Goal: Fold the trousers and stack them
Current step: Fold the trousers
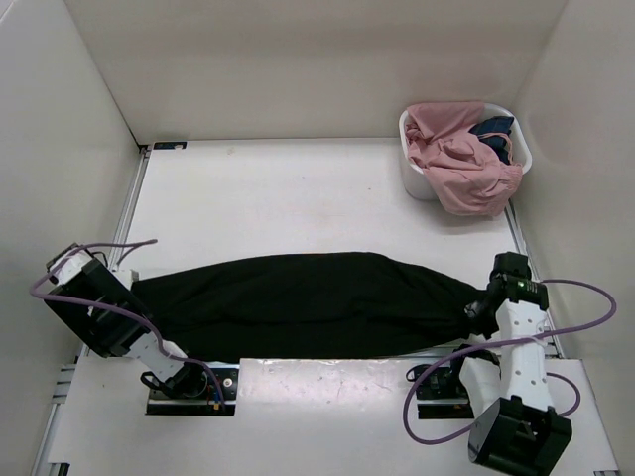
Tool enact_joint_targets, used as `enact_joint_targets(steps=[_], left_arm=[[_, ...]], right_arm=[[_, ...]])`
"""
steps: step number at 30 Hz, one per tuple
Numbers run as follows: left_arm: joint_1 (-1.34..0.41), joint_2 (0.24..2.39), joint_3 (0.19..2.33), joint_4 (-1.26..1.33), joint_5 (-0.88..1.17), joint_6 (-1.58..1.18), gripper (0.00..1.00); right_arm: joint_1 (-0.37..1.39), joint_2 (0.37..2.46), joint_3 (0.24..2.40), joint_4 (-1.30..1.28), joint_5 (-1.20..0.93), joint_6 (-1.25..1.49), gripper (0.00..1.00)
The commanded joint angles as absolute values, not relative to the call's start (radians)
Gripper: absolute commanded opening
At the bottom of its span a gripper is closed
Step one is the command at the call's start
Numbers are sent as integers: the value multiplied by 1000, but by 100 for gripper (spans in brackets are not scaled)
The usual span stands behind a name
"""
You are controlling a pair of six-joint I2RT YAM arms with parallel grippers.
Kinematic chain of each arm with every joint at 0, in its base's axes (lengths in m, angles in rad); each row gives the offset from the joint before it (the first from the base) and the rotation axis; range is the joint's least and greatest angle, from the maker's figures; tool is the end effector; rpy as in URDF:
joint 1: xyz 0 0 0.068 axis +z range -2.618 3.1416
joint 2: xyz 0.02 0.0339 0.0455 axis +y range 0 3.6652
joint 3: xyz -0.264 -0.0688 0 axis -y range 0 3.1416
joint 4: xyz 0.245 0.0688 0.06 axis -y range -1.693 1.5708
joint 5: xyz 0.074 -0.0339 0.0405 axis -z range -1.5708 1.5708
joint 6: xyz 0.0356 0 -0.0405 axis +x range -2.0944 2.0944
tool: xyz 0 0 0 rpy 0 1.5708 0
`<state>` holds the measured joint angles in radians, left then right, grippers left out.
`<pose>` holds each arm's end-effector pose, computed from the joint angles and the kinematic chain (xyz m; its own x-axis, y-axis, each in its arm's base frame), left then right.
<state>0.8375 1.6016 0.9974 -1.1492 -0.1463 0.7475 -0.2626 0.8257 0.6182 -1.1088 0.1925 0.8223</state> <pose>0.1595 0.1848 0.1802 -0.9704 -0.0723 0.2306 -0.0786 0.9967 -0.0183 0.1146 -0.0379 0.2104 -0.4153 0.8563 -0.3070 0.8899 0.4525 0.0585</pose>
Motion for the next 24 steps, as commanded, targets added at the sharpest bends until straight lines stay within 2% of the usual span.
enact_joint_targets(steps=[1,5,10,14,20,24], left_arm=[[857,1517,957,-1046,-178,801,14],[888,1517,989,-1035,-178,821,14],[922,1572,1175,-1026,-169,841,14],[953,1591,1226,-1049,-169,853,14],[962,1559,1088,-1040,-169,888,14],[971,1571,1008,-993,-169,888,14]], right_arm=[[-284,793,626,-1101,248,877,0],[-328,814,716,-1114,296,845,0],[-362,879,899,-1149,389,813,0],[-371,905,1000,-1244,413,811,0],[-371,812,865,-1282,413,830,0],[-371,821,755,-1238,376,850,0]])
